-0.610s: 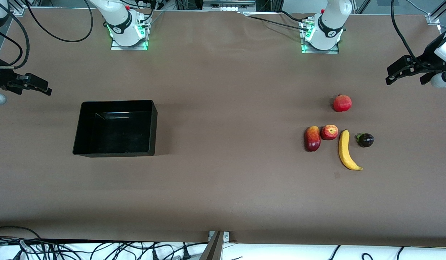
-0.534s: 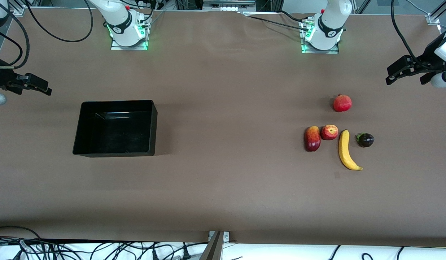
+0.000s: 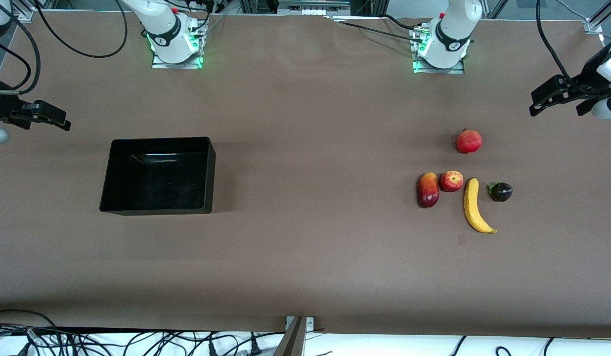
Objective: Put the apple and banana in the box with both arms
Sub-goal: 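Move the right gripper down beside the black box's side wall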
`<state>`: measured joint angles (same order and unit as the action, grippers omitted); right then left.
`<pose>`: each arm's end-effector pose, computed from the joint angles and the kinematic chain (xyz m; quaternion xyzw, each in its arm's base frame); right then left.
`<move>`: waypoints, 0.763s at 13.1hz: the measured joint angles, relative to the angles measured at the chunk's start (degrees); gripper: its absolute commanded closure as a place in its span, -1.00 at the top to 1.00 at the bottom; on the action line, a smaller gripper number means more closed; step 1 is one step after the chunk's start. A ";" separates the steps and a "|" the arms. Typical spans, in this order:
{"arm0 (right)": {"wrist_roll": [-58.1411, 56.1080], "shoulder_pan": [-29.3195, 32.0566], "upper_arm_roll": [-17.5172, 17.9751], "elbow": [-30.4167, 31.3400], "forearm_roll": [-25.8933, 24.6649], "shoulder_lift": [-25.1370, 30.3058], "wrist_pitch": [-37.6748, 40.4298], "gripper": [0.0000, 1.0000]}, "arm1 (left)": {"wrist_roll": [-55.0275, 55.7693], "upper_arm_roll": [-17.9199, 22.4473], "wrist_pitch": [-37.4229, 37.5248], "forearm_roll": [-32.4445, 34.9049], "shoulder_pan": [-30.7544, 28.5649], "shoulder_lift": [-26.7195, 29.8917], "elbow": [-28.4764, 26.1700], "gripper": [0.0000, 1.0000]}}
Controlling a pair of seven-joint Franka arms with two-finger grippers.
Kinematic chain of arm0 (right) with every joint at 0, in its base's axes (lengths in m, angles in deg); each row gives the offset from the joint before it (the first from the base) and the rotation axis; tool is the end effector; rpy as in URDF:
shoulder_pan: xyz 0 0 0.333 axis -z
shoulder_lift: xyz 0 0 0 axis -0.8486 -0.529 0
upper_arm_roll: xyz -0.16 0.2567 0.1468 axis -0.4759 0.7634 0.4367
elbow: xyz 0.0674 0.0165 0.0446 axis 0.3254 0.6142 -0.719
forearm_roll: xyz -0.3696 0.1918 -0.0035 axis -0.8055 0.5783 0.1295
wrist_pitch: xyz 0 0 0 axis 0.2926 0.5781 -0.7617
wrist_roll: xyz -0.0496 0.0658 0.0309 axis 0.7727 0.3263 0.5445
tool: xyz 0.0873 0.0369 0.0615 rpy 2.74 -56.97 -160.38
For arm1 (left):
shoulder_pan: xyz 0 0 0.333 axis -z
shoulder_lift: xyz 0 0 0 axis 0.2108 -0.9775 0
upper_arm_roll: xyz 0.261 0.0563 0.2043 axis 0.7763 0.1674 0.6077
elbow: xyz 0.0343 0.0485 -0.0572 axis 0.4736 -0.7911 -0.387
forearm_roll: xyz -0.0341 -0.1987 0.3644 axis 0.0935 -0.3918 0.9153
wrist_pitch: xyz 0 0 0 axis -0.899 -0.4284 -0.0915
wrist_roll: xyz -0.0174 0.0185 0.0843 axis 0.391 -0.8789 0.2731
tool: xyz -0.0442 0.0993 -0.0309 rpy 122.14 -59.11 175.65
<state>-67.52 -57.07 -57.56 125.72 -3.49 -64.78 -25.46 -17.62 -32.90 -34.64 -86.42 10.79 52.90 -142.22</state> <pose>0.5794 -0.0550 0.5728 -0.9993 0.0128 0.0350 0.0044 0.5687 -0.0222 0.6652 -0.9999 -0.0129 0.0054 0.0059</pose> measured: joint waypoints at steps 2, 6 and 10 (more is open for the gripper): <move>0.00 0.00 0.00 0.02 -0.01 -0.10 0.03 1.00 | 0.00 0.00 0.00 0.00 0.00 0.00 0.00 1.00; 0.00 0.01 -0.07 0.91 -0.50 -3.25 0.14 1.00 | 0.00 0.01 0.00 0.00 0.00 -0.04 0.00 1.00; 0.00 0.13 -0.65 5.30 -0.63 -11.43 -9.90 1.00 | 0.00 0.06 0.00 0.01 -0.03 -0.46 0.00 1.00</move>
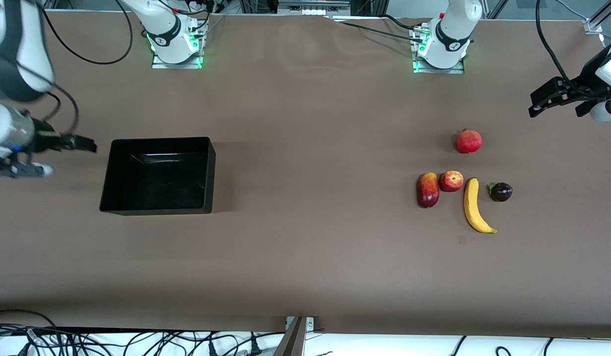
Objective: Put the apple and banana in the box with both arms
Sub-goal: 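Move the right gripper down beside the black box's side wall, then push the black box toward the fruits with the right gripper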
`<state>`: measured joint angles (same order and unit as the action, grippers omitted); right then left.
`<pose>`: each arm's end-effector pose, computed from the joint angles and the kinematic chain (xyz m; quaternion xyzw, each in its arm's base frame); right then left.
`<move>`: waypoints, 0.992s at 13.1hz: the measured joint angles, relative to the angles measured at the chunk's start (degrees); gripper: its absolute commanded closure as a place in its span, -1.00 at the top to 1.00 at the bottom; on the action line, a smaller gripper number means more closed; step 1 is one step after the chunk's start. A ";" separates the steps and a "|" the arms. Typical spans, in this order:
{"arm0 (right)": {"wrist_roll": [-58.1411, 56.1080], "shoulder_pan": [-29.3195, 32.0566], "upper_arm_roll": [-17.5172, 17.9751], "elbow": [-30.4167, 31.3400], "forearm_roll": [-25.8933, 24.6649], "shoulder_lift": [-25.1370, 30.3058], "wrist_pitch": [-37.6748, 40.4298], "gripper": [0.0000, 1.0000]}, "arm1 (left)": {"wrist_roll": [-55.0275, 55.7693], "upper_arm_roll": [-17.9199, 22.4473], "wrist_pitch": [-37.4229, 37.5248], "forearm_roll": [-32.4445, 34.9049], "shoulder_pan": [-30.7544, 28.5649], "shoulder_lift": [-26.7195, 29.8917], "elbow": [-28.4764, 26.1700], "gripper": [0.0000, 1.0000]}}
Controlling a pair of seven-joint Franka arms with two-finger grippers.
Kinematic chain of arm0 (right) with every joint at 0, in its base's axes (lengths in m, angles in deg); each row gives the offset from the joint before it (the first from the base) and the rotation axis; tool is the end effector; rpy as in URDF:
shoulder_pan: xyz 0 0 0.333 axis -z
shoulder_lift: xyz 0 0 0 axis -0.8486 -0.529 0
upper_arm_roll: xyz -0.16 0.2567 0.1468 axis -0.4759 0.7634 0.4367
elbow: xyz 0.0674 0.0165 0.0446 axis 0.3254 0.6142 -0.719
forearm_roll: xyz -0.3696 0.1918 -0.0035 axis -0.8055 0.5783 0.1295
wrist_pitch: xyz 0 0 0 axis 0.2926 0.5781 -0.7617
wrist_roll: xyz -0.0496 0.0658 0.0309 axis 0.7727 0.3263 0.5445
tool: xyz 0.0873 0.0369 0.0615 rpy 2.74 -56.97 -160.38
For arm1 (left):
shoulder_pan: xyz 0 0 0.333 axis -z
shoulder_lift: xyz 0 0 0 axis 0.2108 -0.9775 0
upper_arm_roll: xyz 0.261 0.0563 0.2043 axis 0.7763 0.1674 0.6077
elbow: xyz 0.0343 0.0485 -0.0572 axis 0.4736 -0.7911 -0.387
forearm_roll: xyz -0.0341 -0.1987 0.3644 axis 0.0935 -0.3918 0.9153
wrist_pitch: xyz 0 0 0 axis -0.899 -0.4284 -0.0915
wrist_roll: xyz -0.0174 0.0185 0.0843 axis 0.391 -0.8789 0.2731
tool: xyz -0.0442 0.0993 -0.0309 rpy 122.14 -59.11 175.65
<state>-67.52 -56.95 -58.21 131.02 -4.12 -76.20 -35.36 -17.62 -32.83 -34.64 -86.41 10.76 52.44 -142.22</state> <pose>0.6176 -0.0654 0.4203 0.9953 -0.0179 -0.0950 0.0043 0.5713 -0.0211 0.6606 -0.9998 -0.0137 0.0094 0.0060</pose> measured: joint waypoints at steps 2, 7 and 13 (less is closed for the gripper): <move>-0.05 0.05 -0.40 5.17 -0.57 -2.00 -8.83 1.00 | 0.00 0.05 0.00 0.02 -0.12 -0.22 0.00 1.00; -1.47 0.12 -2.62 21.88 -4.27 -2.42 -32.76 0.67 | 0.00 0.09 0.00 0.02 -0.18 -0.42 0.00 1.00; -3.04 0.33 -4.37 25.47 -4.02 -4.15 -39.06 -1.00 | 0.00 0.10 0.00 0.02 -0.18 -0.44 0.00 1.00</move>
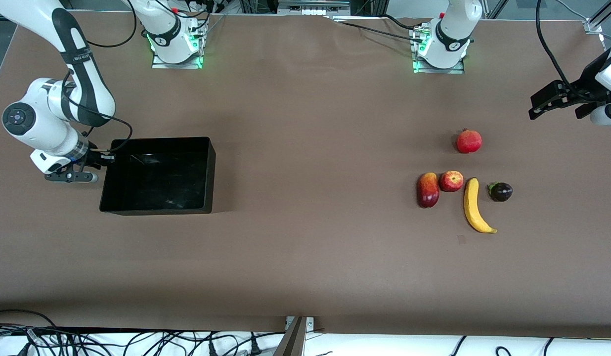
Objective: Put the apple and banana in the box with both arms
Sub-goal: 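Push the black box toward the fruits with the right gripper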
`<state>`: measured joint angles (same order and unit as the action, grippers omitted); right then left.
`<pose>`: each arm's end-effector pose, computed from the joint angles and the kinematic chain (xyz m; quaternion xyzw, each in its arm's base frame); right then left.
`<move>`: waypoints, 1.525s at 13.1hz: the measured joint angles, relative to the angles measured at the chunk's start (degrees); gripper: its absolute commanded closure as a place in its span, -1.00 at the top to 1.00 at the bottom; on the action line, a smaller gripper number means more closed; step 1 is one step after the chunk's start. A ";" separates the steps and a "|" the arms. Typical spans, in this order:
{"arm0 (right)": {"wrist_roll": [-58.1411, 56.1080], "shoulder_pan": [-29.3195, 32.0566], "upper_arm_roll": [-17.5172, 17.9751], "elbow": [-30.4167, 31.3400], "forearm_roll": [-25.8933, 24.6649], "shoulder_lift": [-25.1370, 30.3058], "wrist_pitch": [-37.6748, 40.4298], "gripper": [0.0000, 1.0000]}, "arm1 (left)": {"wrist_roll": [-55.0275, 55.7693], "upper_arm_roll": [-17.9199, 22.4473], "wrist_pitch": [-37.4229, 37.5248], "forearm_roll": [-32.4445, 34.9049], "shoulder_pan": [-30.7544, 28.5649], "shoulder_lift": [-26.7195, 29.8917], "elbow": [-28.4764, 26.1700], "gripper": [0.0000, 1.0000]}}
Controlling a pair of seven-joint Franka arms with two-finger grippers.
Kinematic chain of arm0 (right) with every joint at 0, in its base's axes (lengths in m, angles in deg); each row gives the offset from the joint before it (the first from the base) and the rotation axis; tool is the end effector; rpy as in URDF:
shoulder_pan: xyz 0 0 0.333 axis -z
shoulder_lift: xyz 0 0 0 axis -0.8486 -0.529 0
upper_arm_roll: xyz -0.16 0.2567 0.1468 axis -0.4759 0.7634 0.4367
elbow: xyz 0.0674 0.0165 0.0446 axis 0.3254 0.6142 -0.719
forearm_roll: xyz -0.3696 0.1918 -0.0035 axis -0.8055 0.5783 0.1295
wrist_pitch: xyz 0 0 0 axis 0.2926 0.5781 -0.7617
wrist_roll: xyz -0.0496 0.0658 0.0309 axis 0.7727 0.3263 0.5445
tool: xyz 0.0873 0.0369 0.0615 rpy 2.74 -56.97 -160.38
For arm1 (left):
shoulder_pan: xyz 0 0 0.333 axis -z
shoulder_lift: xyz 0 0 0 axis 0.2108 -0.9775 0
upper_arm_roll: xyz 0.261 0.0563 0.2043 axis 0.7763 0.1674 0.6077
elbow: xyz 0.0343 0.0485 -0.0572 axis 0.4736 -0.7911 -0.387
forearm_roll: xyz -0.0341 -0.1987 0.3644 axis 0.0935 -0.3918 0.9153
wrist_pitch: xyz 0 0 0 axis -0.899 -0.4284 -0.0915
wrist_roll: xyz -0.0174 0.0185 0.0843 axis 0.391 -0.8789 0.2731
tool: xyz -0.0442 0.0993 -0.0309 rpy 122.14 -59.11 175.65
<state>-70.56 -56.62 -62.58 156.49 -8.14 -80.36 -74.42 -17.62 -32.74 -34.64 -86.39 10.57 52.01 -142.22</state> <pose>0.5523 -0.1076 0.2351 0.9989 0.0004 -0.0183 0.0437 0.5739 -0.0182 0.6563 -0.9998 -0.0162 0.0132 0.0061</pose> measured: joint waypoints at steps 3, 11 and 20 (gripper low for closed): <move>0.03 -0.01 0.01 0.07 1.27 -0.45 -0.06 -1.00 | 0.00 0.00 0.00 0.00 0.00 0.00 0.00 1.00; 2.29 -0.12 5.01 -5.44 8.34 1.82 9.51 -1.00 | 0.00 0.00 0.00 0.00 0.00 0.00 0.00 1.00; 32.00 -14.11 19.33 -19.37 9.75 -0.89 18.65 -1.00 | 0.00 -0.40 -0.01 0.00 0.13 -1.25 0.00 1.00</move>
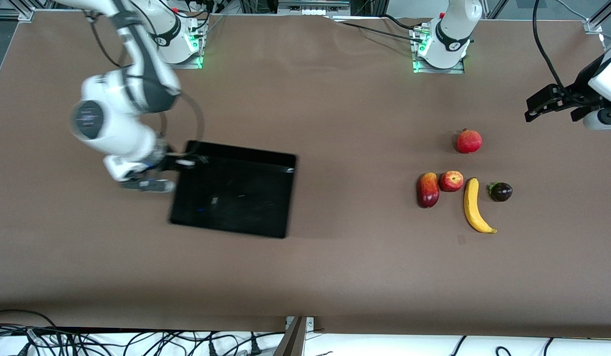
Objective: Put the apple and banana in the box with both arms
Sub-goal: 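Push the black box toward the fruits with the right gripper, then withdraw the right gripper while the left gripper lowers over the apple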
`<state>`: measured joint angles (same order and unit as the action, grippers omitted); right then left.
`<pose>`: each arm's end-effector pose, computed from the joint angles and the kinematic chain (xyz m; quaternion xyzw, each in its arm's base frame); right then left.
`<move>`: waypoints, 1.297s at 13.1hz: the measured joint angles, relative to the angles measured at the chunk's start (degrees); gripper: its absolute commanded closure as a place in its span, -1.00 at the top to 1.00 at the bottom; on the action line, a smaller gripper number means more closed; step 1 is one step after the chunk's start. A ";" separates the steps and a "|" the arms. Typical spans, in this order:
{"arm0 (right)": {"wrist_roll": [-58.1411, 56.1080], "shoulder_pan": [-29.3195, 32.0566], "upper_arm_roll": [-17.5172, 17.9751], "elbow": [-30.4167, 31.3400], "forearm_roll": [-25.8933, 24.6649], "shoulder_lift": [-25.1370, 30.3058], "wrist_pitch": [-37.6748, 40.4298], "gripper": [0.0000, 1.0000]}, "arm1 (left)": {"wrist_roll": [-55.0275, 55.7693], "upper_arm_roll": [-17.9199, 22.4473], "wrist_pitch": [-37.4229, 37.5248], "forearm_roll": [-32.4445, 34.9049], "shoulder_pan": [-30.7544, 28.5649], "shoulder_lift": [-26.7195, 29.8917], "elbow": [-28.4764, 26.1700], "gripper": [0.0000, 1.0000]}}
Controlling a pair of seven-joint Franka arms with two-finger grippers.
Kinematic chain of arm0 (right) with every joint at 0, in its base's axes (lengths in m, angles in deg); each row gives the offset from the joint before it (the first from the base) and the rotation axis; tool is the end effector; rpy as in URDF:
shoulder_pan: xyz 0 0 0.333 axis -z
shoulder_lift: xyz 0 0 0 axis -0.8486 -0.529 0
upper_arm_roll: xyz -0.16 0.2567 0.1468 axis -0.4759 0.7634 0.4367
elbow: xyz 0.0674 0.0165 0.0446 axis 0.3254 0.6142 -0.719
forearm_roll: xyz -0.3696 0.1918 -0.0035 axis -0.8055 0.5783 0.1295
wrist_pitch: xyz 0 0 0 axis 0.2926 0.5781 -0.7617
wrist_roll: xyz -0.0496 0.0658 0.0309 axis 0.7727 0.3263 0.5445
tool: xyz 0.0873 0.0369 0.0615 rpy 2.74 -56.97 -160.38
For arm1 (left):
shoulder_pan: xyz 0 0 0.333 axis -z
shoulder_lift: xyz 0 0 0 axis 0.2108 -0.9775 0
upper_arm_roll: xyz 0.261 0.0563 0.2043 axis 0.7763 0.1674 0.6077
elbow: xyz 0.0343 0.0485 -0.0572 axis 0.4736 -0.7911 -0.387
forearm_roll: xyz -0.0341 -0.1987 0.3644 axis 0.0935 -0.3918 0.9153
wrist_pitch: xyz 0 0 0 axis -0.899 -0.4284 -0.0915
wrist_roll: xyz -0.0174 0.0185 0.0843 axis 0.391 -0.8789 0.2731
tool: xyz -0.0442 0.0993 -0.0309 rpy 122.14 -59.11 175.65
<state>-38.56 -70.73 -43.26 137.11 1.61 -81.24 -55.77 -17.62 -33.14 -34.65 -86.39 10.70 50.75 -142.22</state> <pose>0.5931 0.2439 0.3441 -0.9966 0.0514 0.0365 0.0528 0.5807 -0.0233 0.6437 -0.9996 -0.0115 0.0240 0.0059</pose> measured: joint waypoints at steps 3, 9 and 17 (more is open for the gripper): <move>8.33 -11.62 0.19 -6.88 0.06 -6.82 -1.24 -1.00 | -0.02 -0.01 -0.01 0.00 0.00 -0.50 0.00 1.00; 18.02 -23.42 -0.12 -19.88 0.06 -21.05 -8.40 -1.00 | -0.01 -0.01 0.30 0.00 -0.01 -2.39 -0.21 1.00; 18.09 -25.08 -0.29 -20.83 0.04 -22.85 -9.10 1.00 | -0.01 -0.21 -6.36 0.00 0.29 -5.16 -7.44 1.00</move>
<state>-20.47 -95.82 -43.55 116.28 1.65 -104.09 -64.86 -17.63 -33.35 -41.01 -86.39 10.99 45.59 -149.65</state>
